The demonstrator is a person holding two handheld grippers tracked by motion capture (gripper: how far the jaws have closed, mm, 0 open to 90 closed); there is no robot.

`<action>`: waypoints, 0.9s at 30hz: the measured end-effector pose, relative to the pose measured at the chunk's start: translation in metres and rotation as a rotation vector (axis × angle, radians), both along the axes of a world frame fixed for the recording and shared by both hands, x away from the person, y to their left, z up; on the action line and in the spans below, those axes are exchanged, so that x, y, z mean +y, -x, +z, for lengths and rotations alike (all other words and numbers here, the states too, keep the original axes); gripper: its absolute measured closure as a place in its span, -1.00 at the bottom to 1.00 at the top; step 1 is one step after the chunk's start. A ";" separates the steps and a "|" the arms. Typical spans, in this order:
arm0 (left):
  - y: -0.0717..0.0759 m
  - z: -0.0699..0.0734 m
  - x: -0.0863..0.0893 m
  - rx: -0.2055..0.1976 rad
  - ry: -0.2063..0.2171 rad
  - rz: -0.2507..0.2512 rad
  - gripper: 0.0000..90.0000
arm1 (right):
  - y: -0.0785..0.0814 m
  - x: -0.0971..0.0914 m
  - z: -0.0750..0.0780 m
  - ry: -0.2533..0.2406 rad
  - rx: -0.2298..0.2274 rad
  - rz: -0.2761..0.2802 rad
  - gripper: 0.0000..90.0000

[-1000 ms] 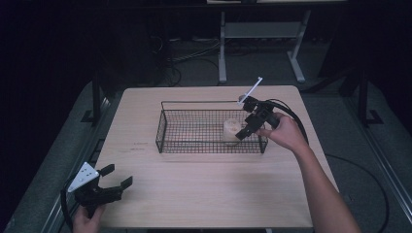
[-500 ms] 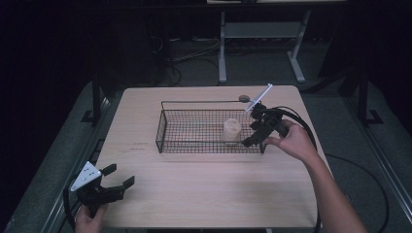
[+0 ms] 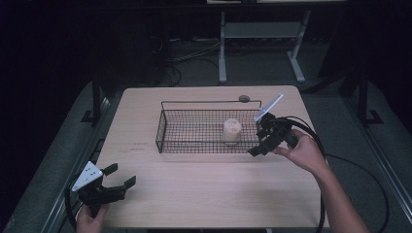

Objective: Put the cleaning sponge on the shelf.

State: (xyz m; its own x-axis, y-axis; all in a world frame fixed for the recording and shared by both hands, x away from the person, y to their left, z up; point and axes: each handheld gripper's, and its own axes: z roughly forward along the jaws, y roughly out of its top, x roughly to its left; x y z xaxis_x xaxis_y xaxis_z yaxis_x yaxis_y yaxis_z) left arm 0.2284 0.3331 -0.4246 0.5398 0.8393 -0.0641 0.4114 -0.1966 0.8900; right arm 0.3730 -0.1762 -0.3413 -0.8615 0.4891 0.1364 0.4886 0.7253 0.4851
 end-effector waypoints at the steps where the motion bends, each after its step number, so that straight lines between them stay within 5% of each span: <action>1: 0.000 0.000 0.000 -0.001 0.000 -0.001 -0.69 | 0.001 -0.001 -0.001 0.001 0.002 0.000 -0.62; 27: -0.001 0.000 -0.002 -0.002 -0.009 -0.009 -0.69 | 0.029 -0.040 -0.024 -0.003 0.013 -0.055 -0.63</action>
